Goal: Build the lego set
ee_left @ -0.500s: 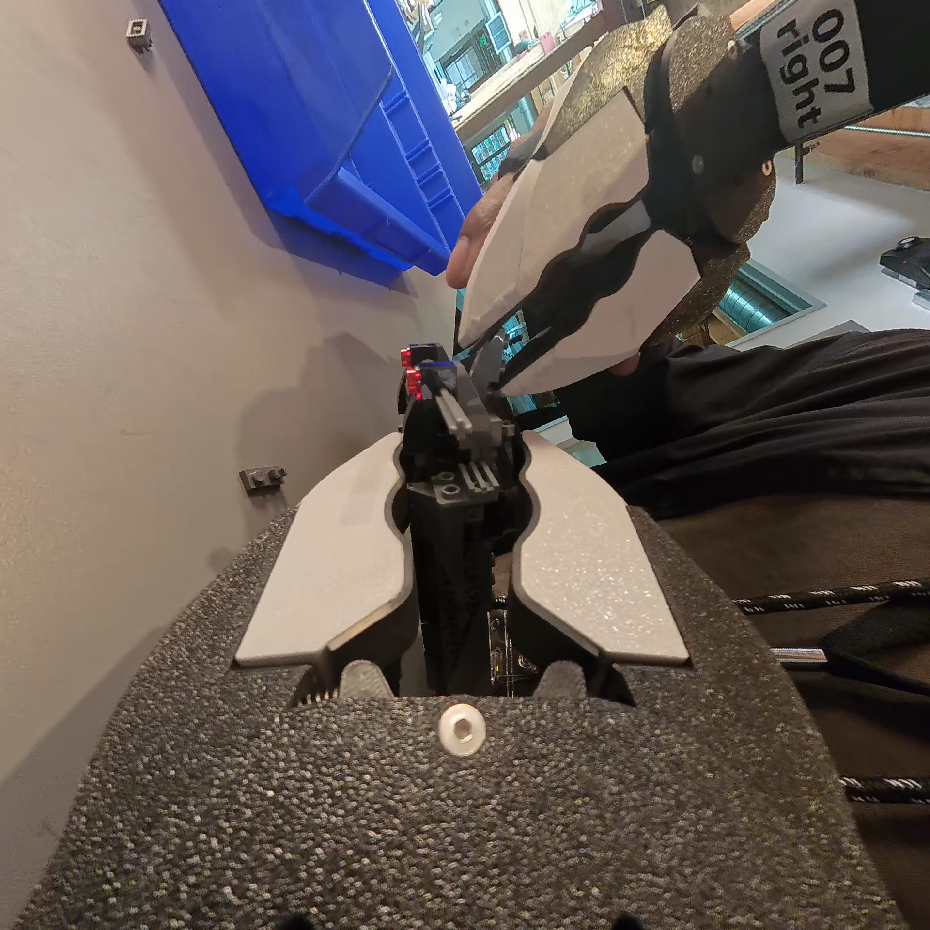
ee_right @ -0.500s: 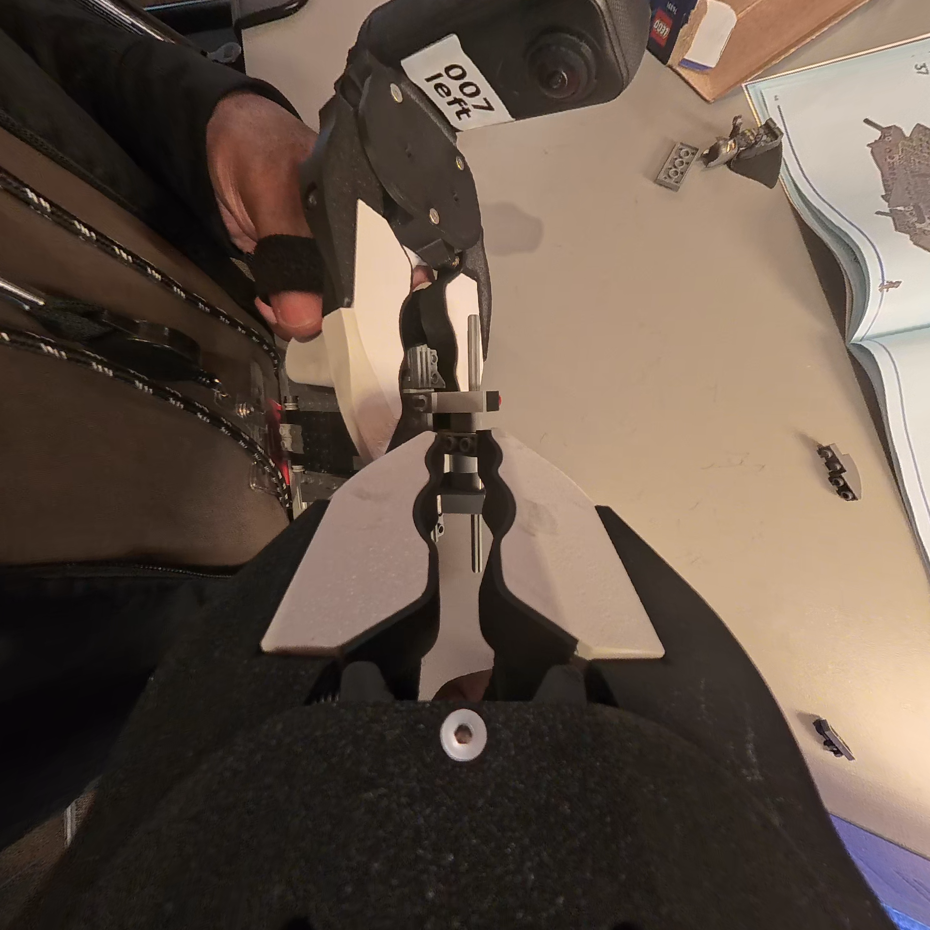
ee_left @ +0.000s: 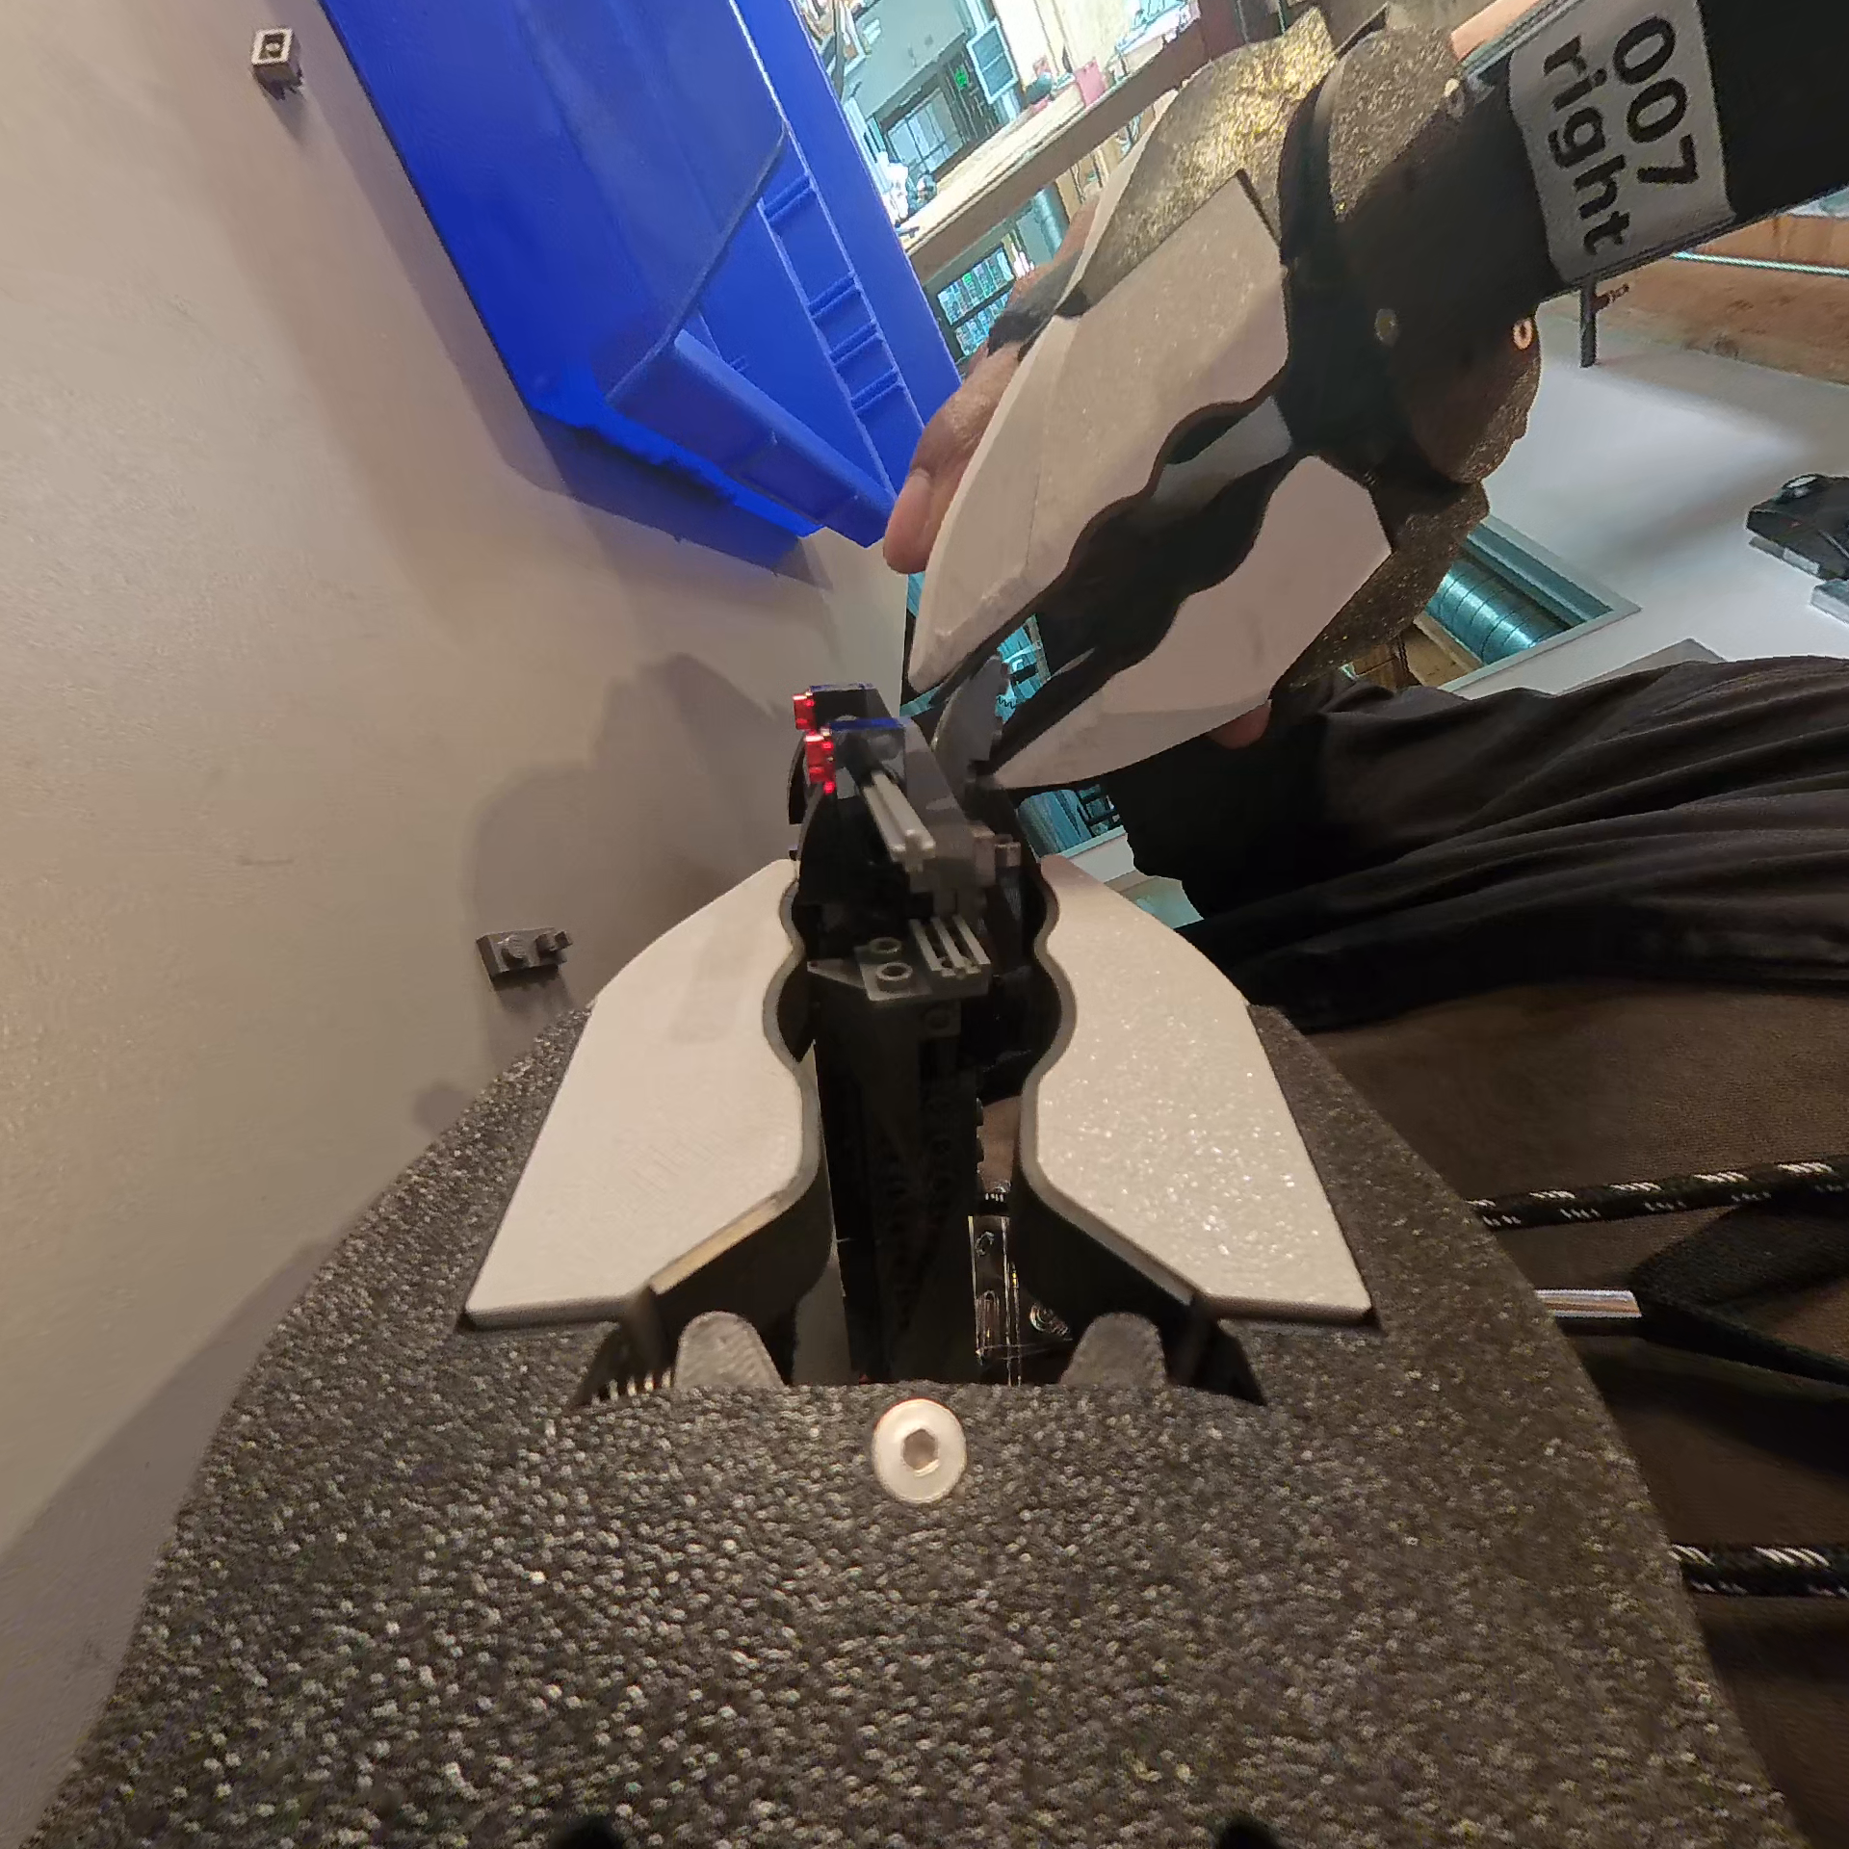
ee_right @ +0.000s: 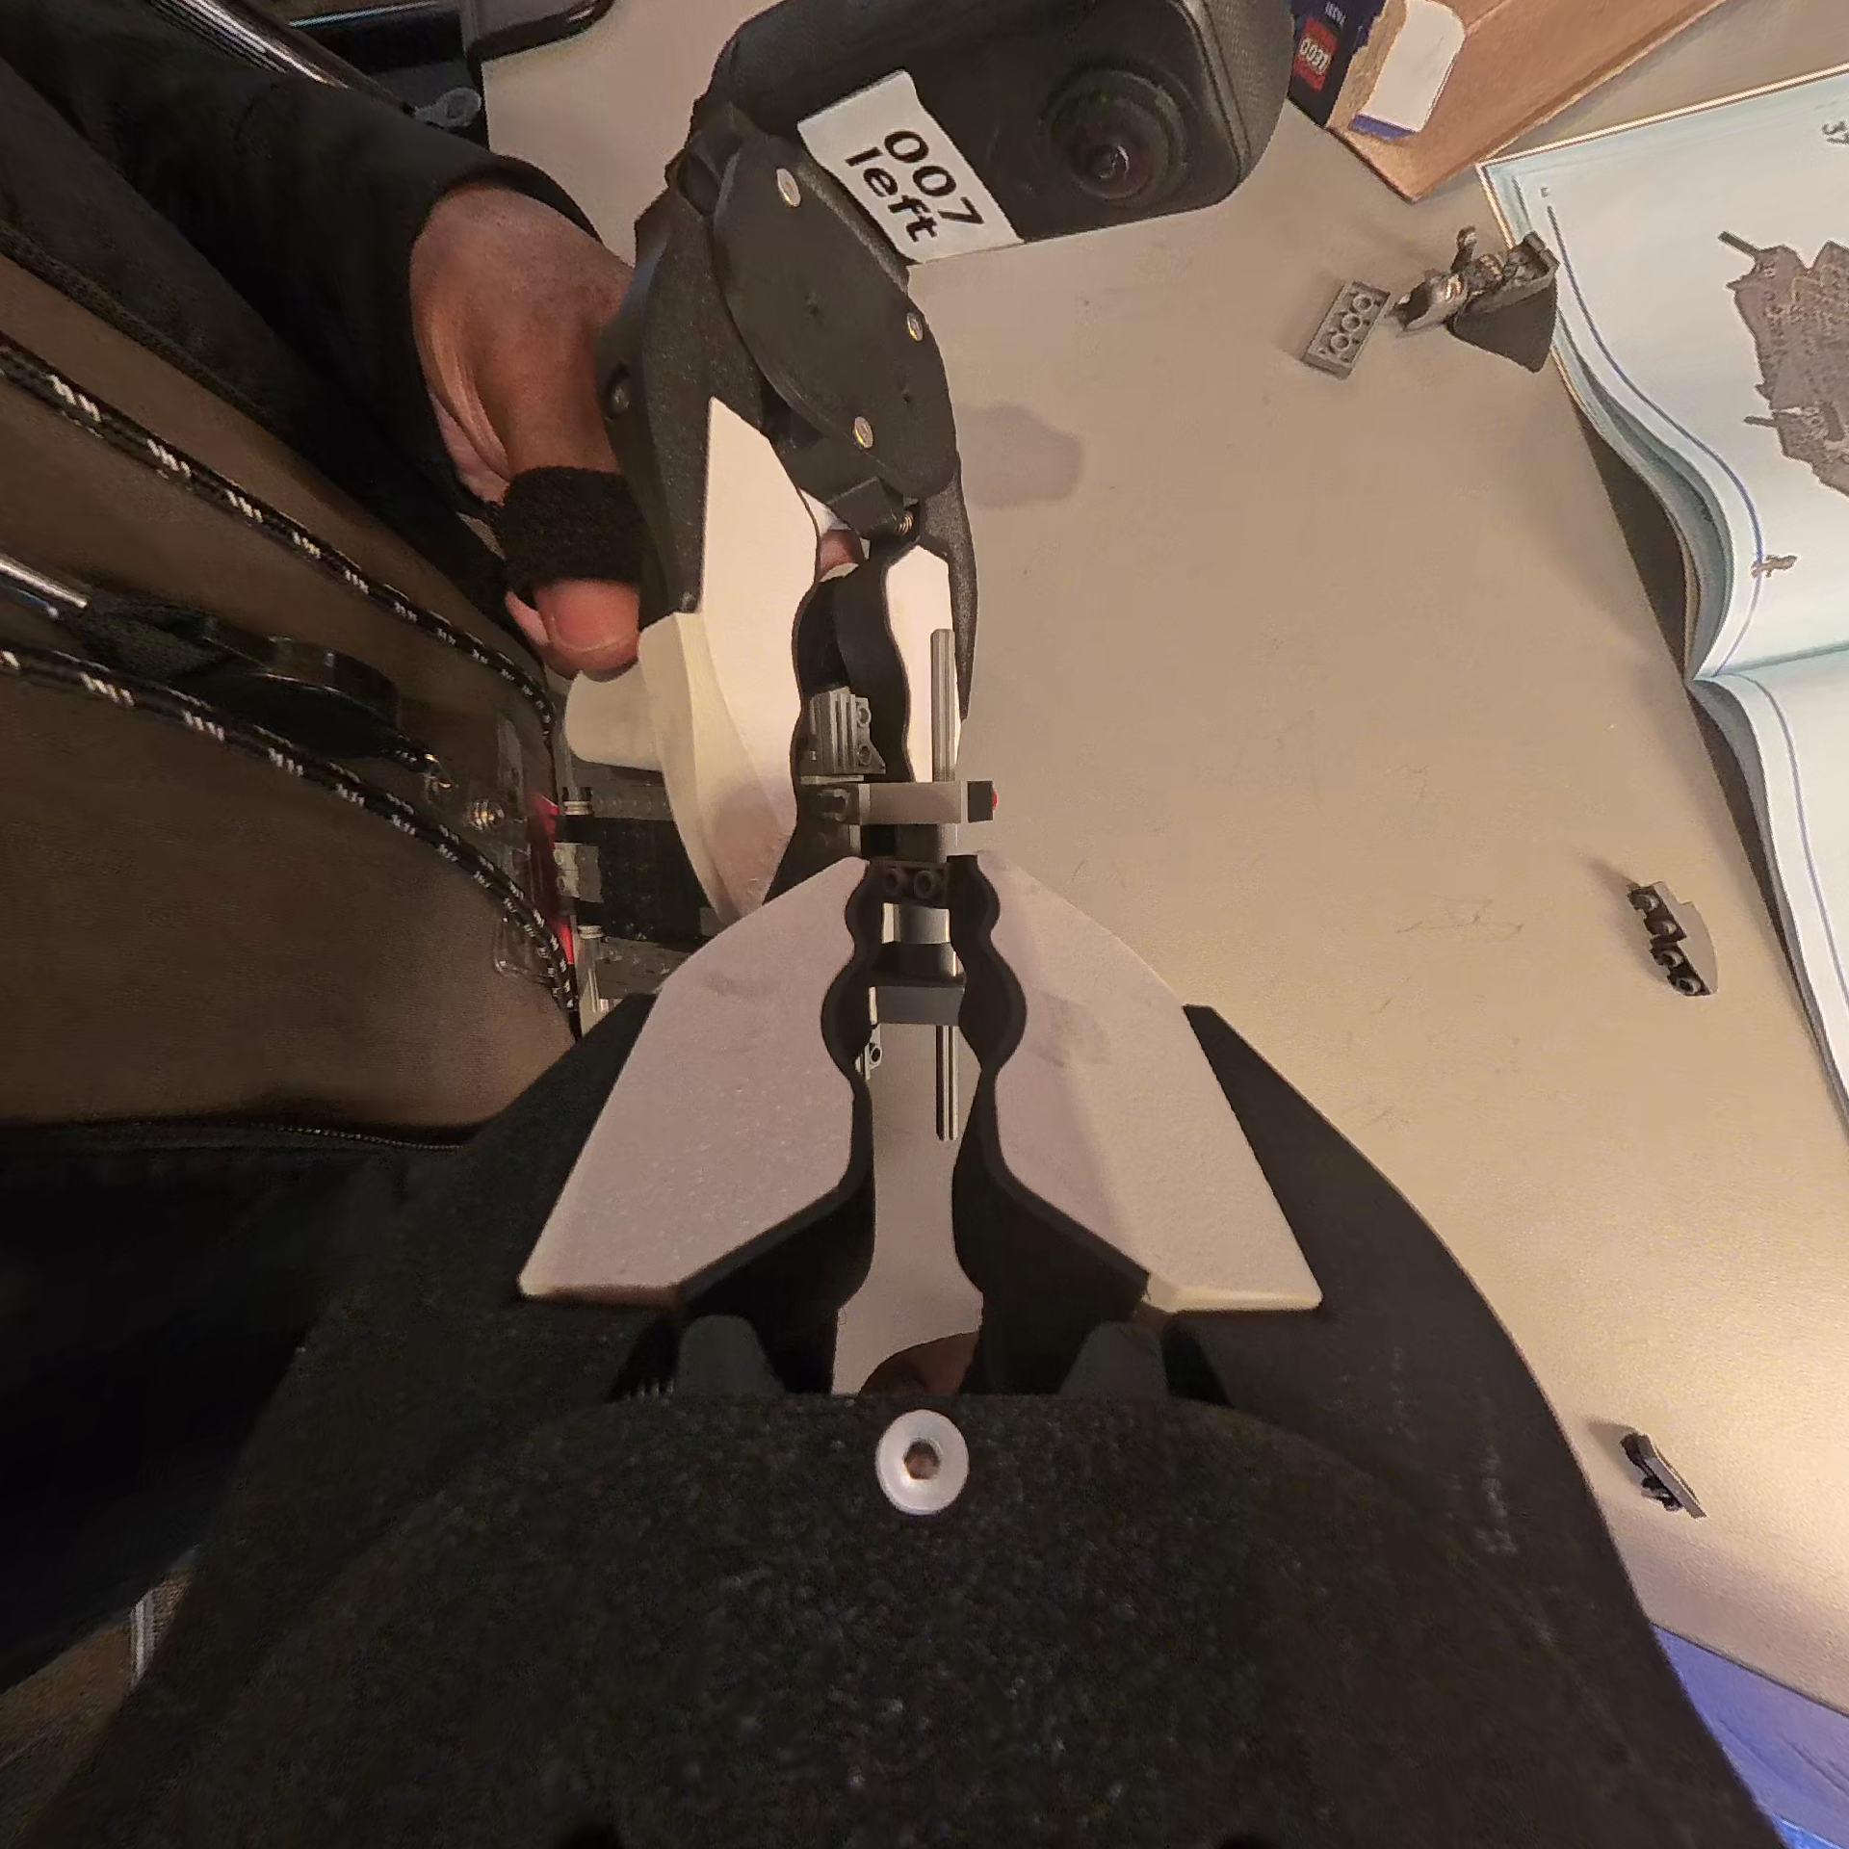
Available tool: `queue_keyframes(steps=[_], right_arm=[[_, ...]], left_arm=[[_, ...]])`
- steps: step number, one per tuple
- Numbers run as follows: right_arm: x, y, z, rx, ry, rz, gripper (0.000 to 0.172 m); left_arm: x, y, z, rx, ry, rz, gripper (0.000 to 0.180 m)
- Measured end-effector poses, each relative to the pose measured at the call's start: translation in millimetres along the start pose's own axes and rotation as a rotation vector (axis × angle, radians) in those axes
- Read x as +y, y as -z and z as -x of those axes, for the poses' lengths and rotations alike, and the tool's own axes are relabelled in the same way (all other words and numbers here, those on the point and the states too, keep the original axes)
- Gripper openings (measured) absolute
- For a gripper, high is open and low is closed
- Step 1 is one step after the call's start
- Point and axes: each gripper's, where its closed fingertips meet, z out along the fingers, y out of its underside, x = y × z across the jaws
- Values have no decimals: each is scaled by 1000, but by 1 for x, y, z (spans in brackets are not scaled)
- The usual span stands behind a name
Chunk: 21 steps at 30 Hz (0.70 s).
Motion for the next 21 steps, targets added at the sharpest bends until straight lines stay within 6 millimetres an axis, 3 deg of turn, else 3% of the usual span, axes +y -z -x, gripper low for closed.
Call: queue_keyframes(steps=[21], right_arm=[[1, 0, -1, -4, -1, -2, 13]], left_arm=[[0, -1, -1, -2, -2, 2, 42]])
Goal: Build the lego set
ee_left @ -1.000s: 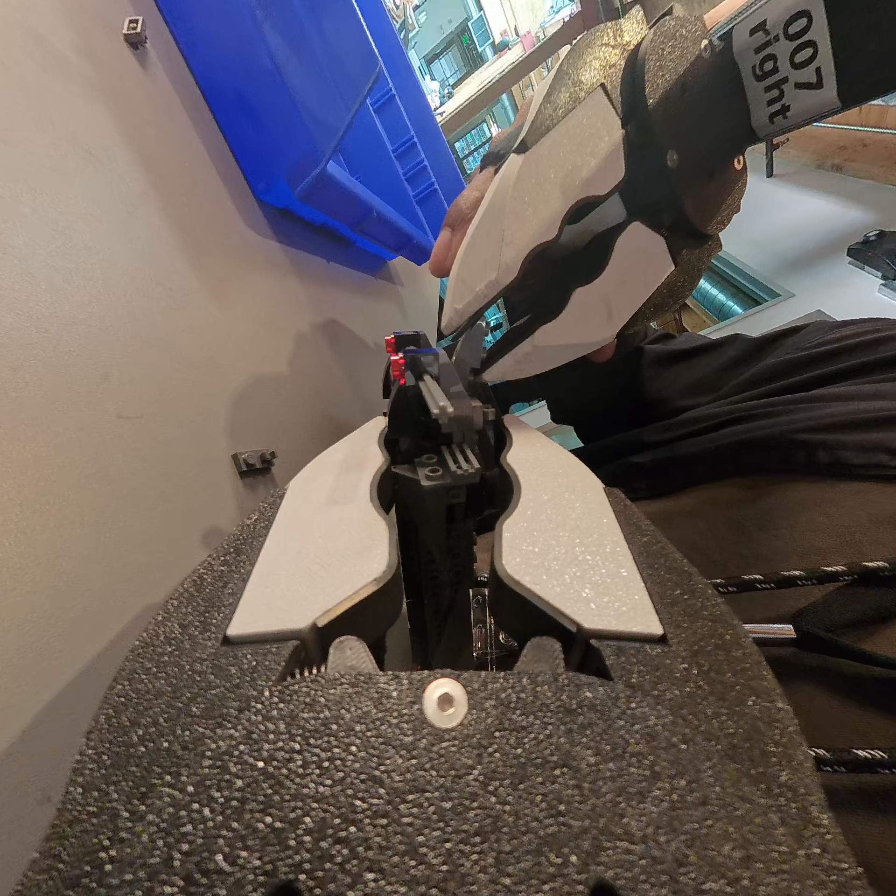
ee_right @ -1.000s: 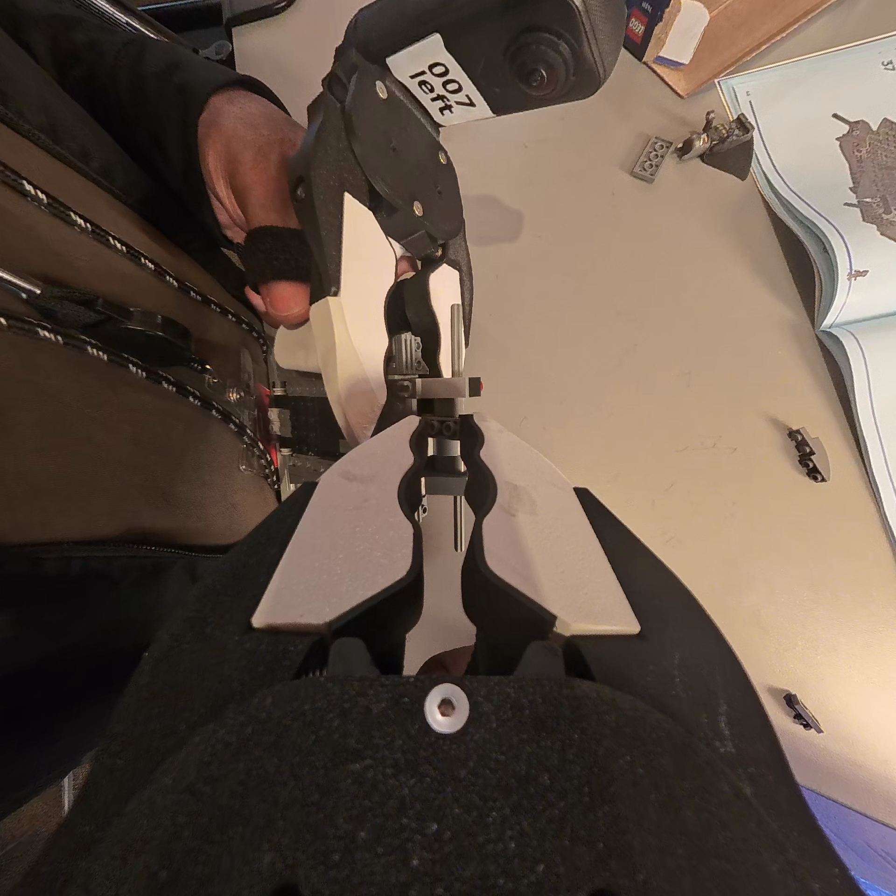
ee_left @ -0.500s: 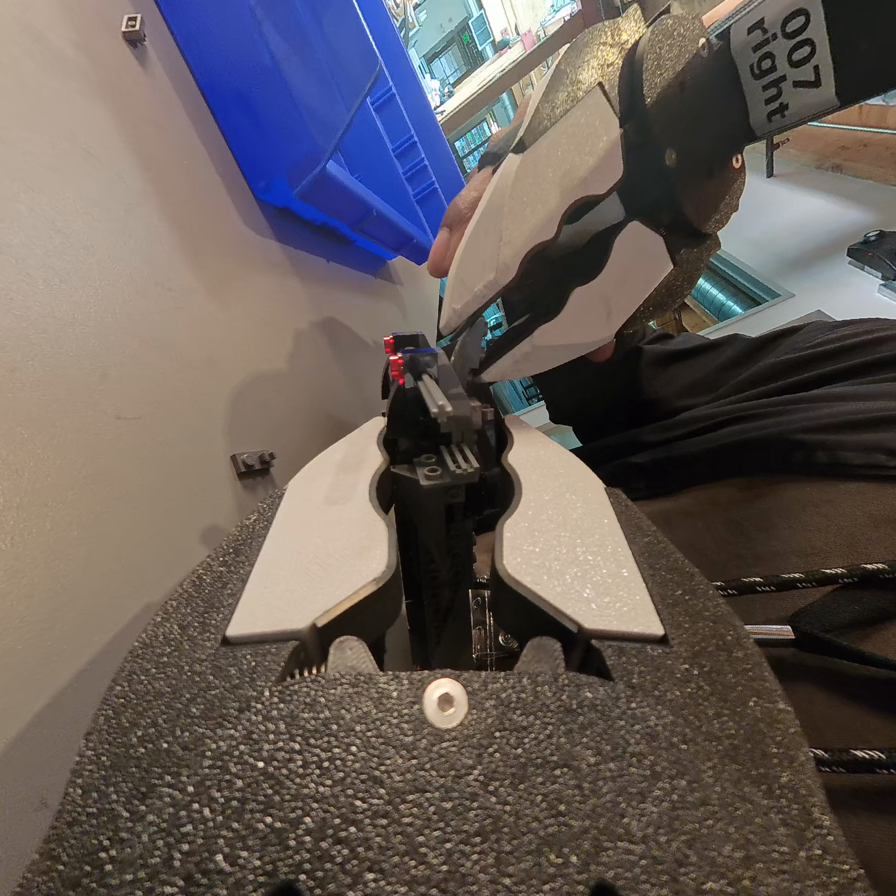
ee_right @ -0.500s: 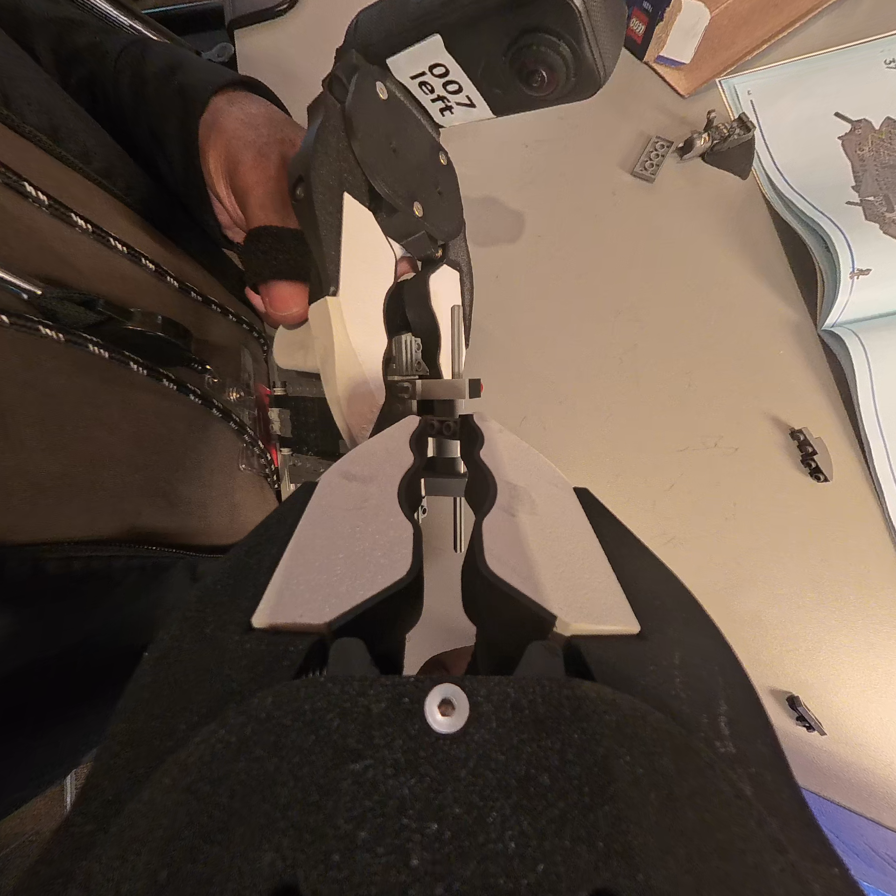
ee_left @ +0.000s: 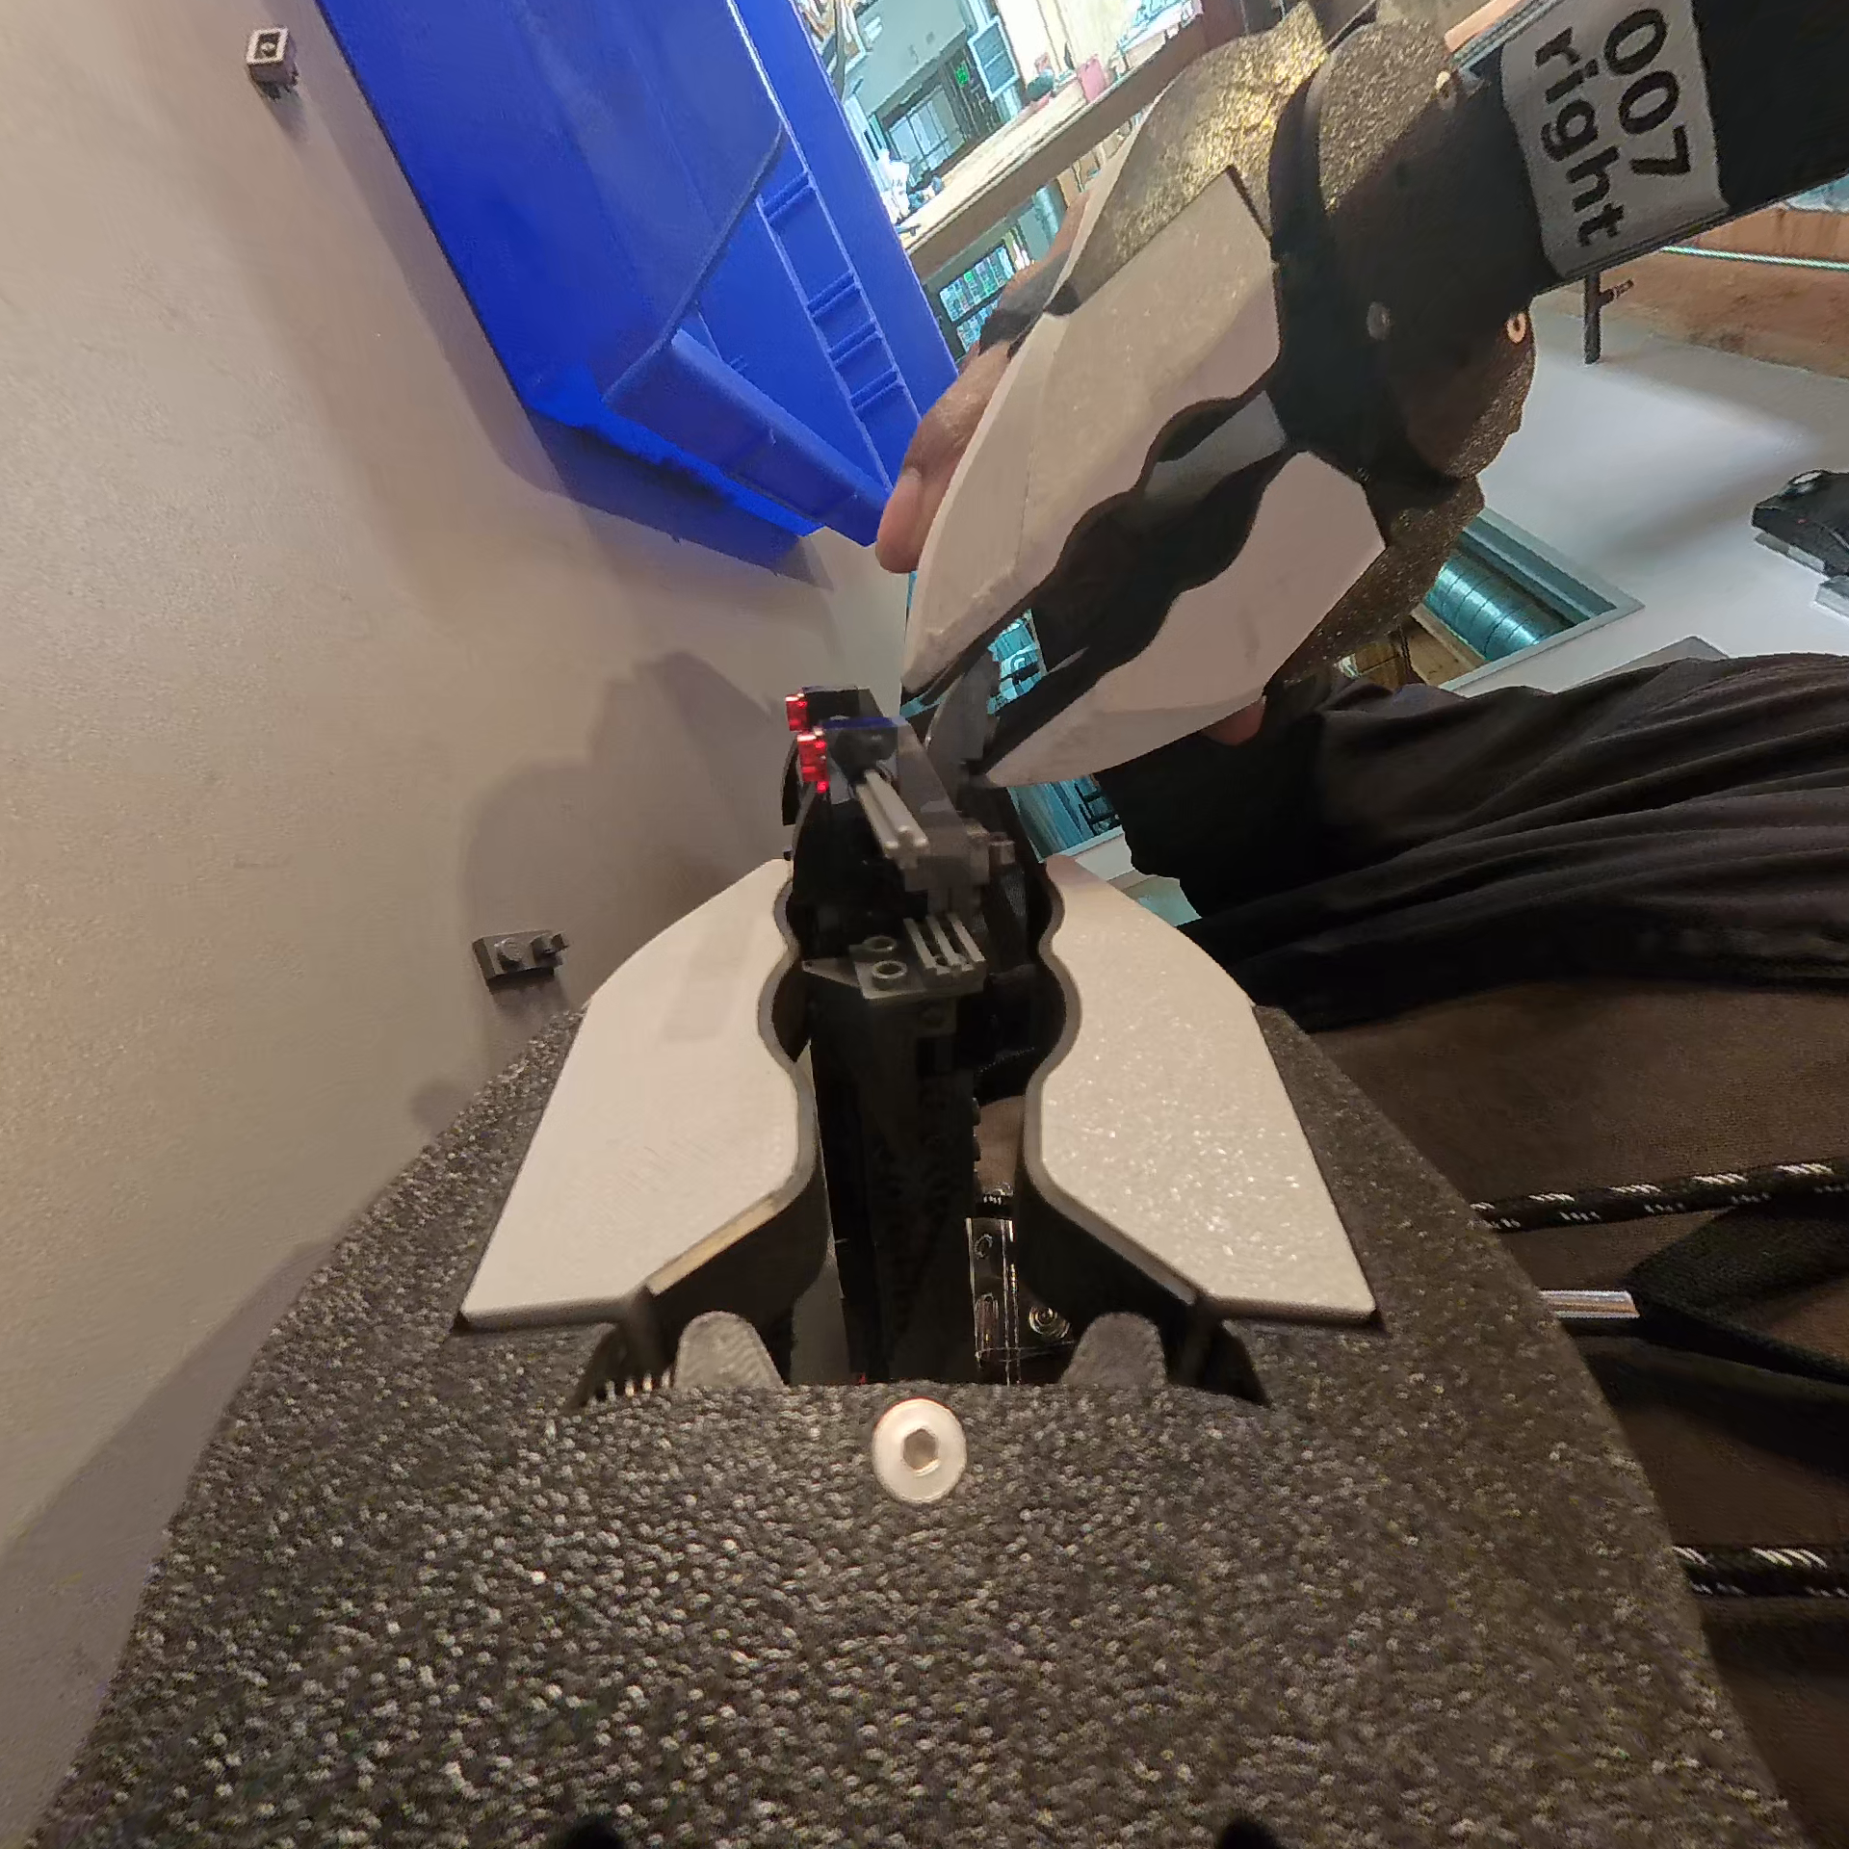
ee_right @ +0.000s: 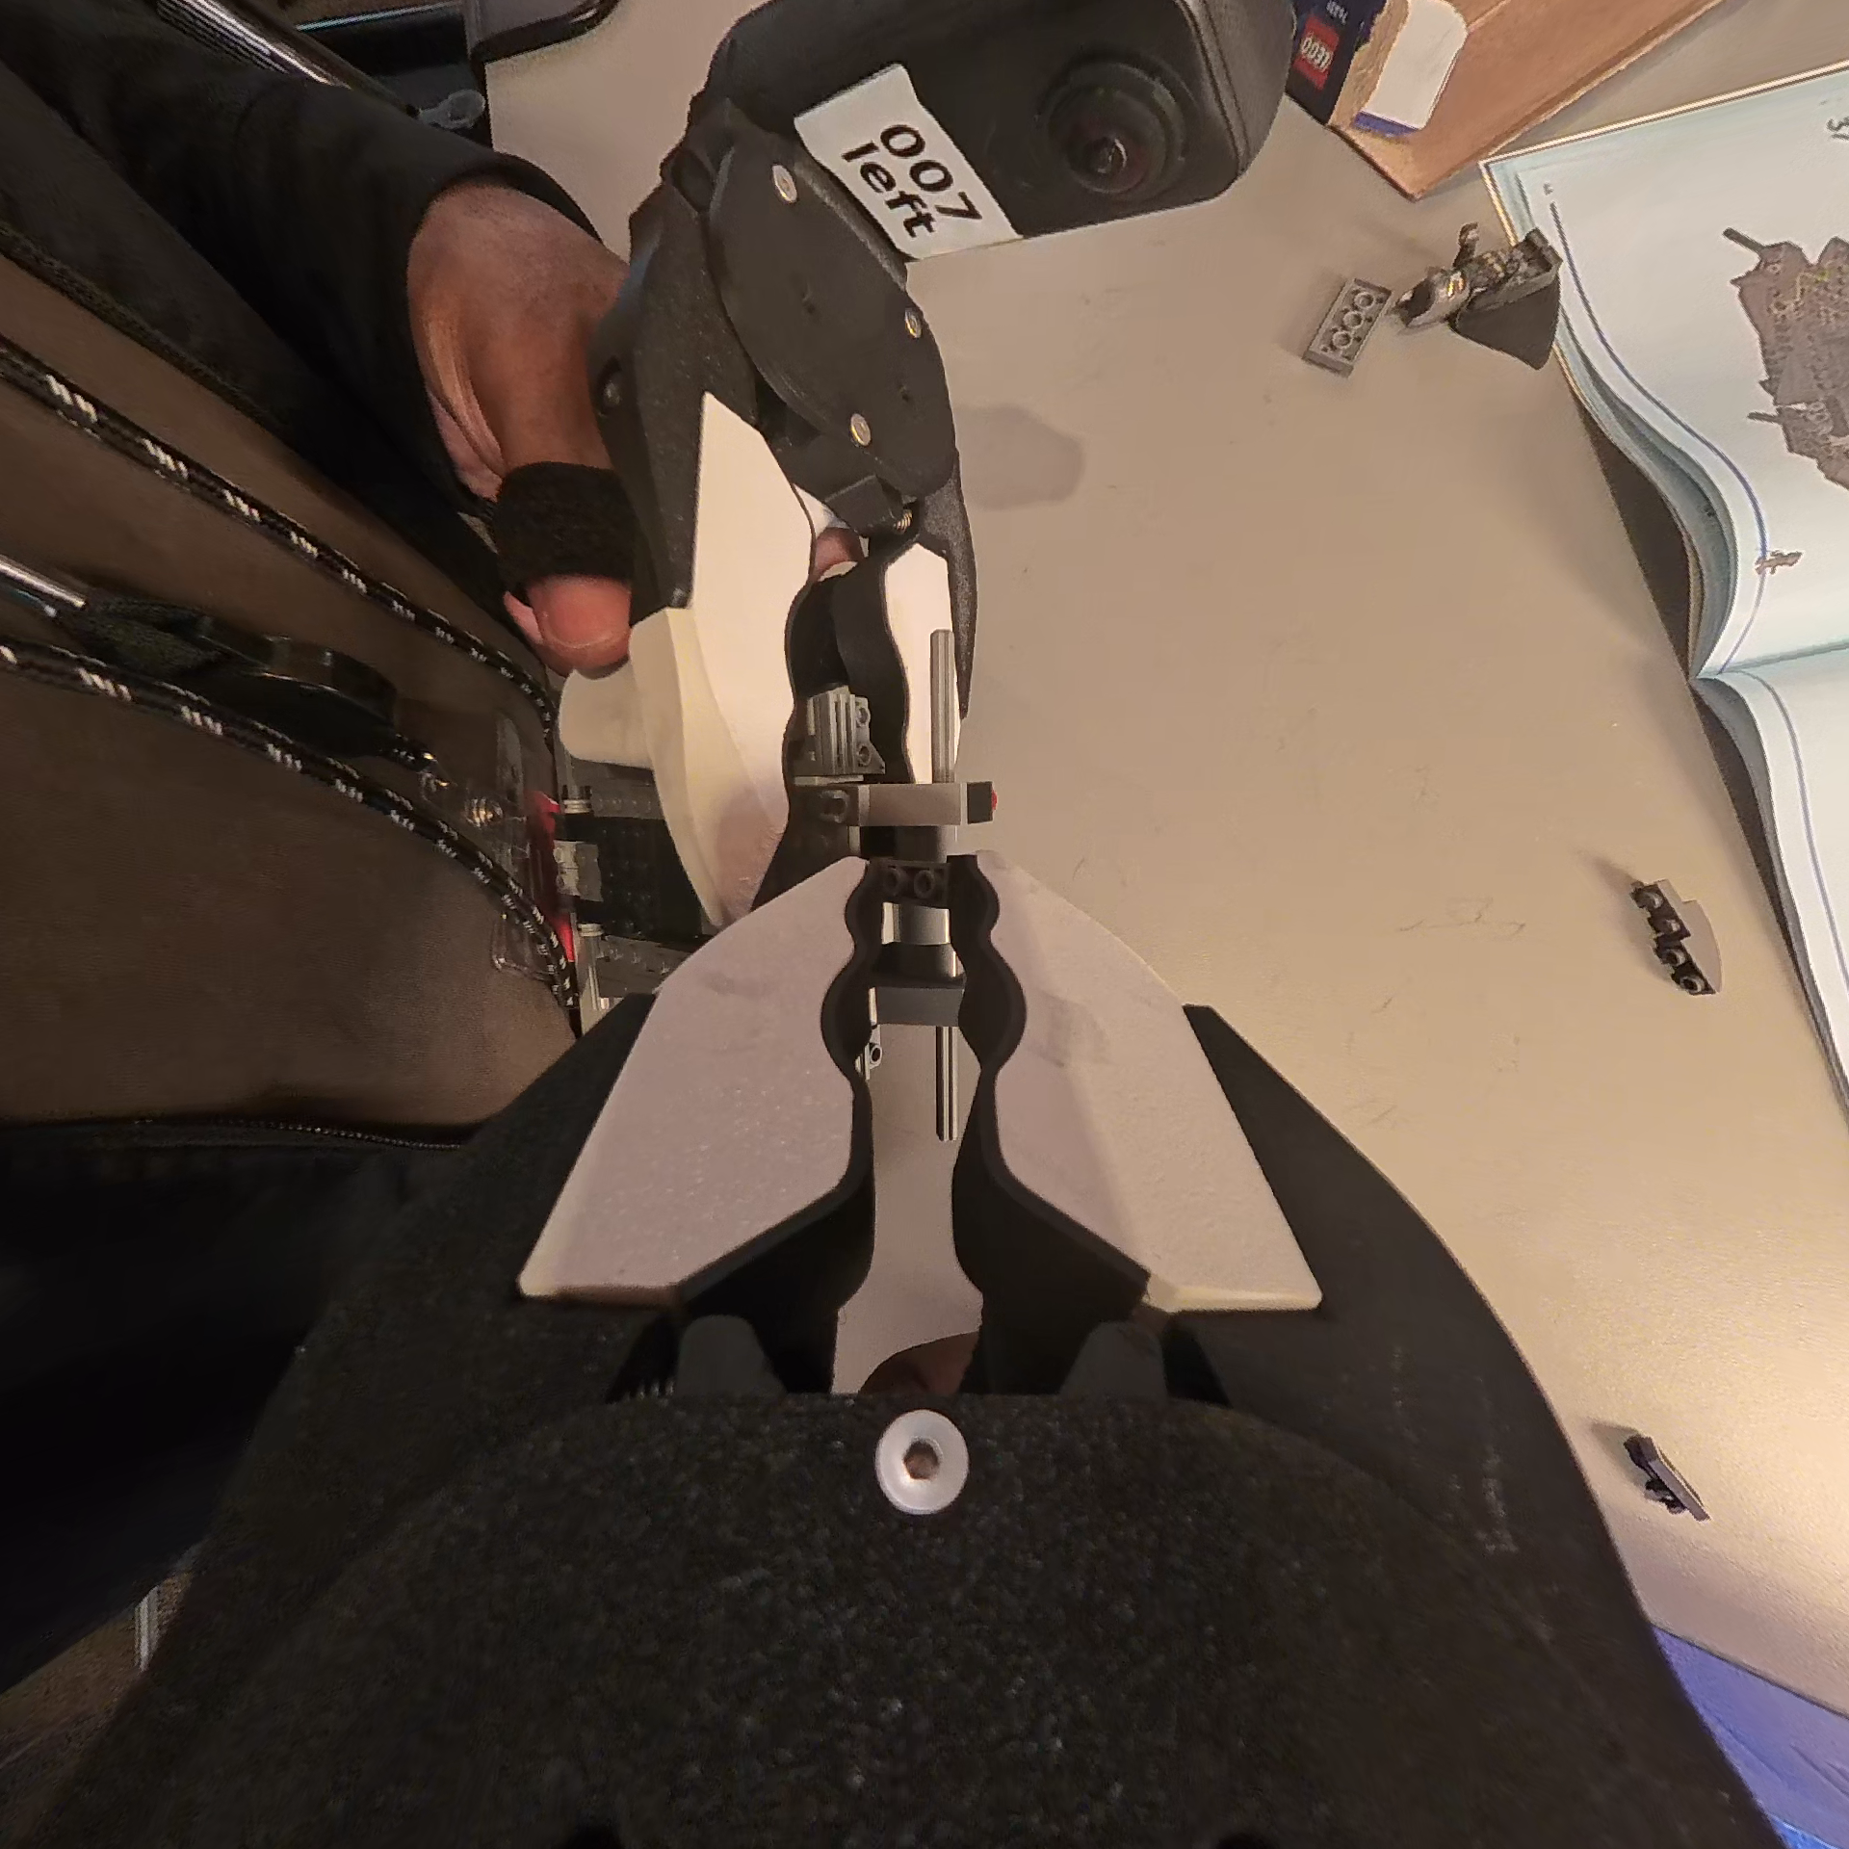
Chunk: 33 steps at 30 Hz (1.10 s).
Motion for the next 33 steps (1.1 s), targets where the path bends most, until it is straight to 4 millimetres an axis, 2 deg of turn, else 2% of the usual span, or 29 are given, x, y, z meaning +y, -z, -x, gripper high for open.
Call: queue_keyframes(steps=[33], right_arm=[[-1, 0, 1, -116, 5, -107, 13]], left_arm=[[0, 2, -4, 73, 12, -12, 45]])
